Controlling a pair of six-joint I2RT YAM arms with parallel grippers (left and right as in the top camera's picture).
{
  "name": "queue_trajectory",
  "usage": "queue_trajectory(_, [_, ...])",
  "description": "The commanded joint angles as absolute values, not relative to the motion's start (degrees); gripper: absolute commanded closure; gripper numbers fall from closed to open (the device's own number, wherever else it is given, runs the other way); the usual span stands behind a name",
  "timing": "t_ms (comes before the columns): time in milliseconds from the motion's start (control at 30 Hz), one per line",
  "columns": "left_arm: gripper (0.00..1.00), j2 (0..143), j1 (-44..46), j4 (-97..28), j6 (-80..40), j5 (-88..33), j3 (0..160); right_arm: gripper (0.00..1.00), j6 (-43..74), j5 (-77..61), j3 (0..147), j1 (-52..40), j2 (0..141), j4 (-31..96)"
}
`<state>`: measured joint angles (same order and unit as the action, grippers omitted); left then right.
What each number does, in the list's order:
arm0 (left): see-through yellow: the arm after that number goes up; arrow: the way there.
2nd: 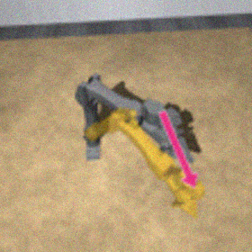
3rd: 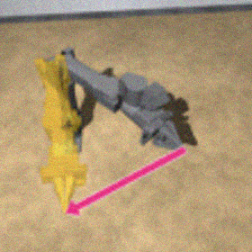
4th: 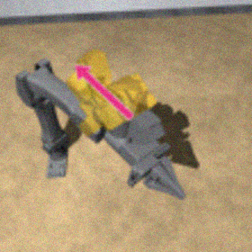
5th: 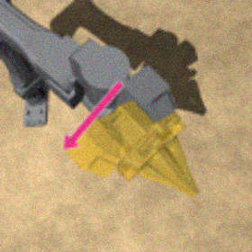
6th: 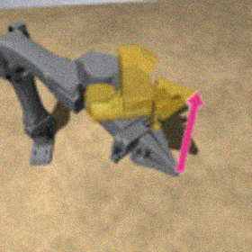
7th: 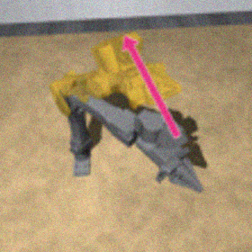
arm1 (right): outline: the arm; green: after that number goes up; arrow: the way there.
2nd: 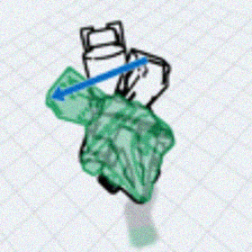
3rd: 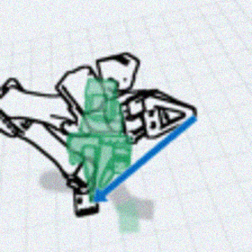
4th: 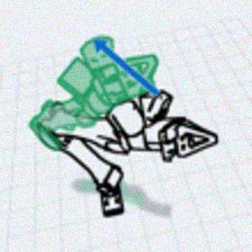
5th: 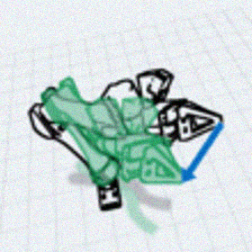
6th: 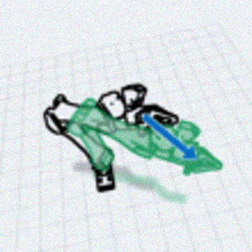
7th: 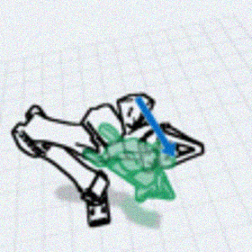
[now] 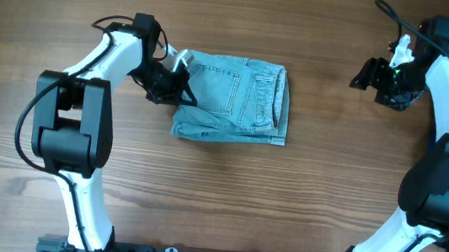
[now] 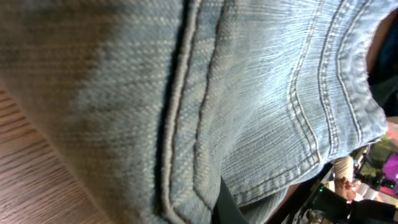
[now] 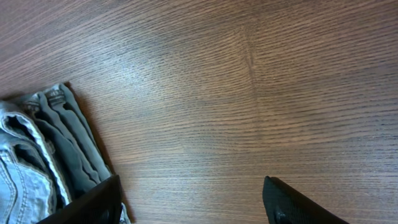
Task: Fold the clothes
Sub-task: 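Grasp the folded jeans with the left gripper and drag them to the left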
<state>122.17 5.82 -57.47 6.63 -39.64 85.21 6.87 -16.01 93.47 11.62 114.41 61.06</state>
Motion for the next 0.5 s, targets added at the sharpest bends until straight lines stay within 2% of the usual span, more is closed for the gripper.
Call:
queue_trajectory(0, [0.96, 122.06, 0.54, -56.86, 2.24, -42.22, 84.97, 0.27, 7.55, -15.44, 93.23, 11.81, 115.00, 61.47])
queue_trajectory(233, [0.96, 121.08, -26.00, -44.75, -23.99, -38.15, 84.95, 0.28, 7.51, -15.46, 93.23, 11.81, 115.00, 62.92])
queue_trajectory(333, [0.96, 121.08, -33.19, -47.16, -30.74, -31.55, 84.95, 0.28, 7.46, -15.44, 93.25, 11.81, 115.00, 63.31])
queue_trajectory(467, [0.96, 121.08, -38.17, -53.39, -31.35, -25.17, 84.93, 0.28, 7.49, -15.44, 93.23, 11.81, 115.00, 63.00])
